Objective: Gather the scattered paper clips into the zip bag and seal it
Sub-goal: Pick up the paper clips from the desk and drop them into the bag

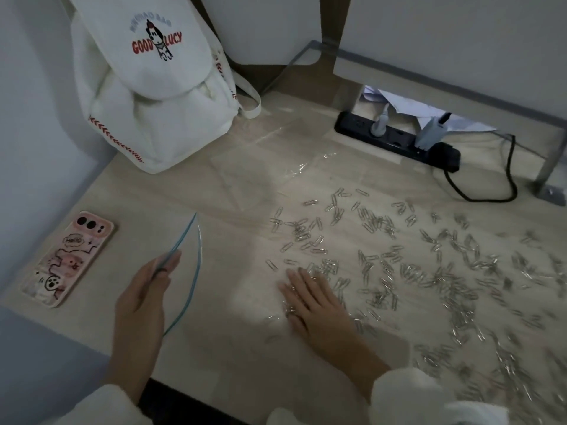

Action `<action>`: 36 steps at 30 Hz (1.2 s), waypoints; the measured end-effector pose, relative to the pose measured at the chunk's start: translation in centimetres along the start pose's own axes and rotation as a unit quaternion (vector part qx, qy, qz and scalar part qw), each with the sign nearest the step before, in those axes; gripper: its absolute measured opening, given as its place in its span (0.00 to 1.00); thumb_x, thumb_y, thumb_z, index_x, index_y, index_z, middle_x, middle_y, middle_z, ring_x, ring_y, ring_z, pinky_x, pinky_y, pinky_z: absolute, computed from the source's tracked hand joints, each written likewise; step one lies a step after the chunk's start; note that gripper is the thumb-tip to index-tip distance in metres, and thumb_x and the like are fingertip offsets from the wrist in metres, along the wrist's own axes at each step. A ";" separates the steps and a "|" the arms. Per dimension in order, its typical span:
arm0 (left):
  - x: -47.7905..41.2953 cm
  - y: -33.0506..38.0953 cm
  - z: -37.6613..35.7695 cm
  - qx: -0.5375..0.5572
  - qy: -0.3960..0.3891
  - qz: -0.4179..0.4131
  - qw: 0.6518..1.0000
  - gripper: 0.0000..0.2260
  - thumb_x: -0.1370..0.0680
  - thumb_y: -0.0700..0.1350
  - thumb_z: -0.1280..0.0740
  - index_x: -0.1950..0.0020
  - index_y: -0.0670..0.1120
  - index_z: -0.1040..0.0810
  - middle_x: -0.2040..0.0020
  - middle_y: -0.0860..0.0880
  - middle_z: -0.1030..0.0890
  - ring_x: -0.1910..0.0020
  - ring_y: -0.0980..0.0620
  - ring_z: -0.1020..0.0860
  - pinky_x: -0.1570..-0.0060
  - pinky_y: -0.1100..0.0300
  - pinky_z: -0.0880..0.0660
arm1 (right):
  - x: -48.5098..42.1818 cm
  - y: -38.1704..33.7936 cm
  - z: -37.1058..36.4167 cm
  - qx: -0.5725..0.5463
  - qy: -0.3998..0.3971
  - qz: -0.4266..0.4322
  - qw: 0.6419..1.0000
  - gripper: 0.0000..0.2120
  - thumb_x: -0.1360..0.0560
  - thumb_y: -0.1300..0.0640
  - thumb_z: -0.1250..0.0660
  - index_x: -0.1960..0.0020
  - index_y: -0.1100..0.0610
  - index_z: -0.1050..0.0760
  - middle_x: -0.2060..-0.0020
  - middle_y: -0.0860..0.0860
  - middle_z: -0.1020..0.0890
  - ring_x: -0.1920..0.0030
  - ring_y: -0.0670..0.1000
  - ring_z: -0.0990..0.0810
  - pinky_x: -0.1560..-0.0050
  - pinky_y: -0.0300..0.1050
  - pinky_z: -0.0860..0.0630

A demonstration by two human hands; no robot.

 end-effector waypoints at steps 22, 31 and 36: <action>4.5 -0.7 -5.6 -0.016 -0.115 0.060 0.991 0.12 0.22 0.42 0.38 0.40 0.48 0.21 0.43 0.56 0.19 0.40 0.59 0.24 0.33 0.52 0.34 | 7.0 5.4 0.3 -0.102 0.158 -0.118 0.975 0.24 0.40 0.69 0.24 0.46 0.59 0.22 0.51 0.51 0.21 0.49 0.48 0.28 0.51 0.39 0.25; 5.1 -0.5 -6.8 -0.043 -0.141 0.066 0.987 0.13 0.21 0.48 0.39 0.38 0.52 0.23 0.39 0.56 0.21 0.39 0.57 0.26 0.33 0.54 0.35 | 7.6 5.3 3.0 -0.424 0.217 -0.388 0.789 0.10 0.24 0.65 0.38 0.50 0.55 0.20 0.55 0.46 0.22 0.53 0.45 0.23 0.48 0.36 0.26; 5.0 -0.6 -7.3 -0.043 -0.154 0.070 0.985 0.15 0.23 0.51 0.37 0.38 0.50 0.23 0.39 0.55 0.22 0.37 0.56 0.26 0.32 0.51 0.36 | 8.2 5.2 5.4 -0.655 0.228 -0.522 0.496 0.10 0.27 0.68 0.34 0.47 0.67 0.21 0.59 0.56 0.19 0.62 0.46 0.23 0.62 0.26 0.27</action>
Point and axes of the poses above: each hand's wrist, its own x-axis away from the middle knuckle, its own z-axis out of the back of the hand, y = z × x, the point moved 2 cm from there along -x, towards the middle knuckle
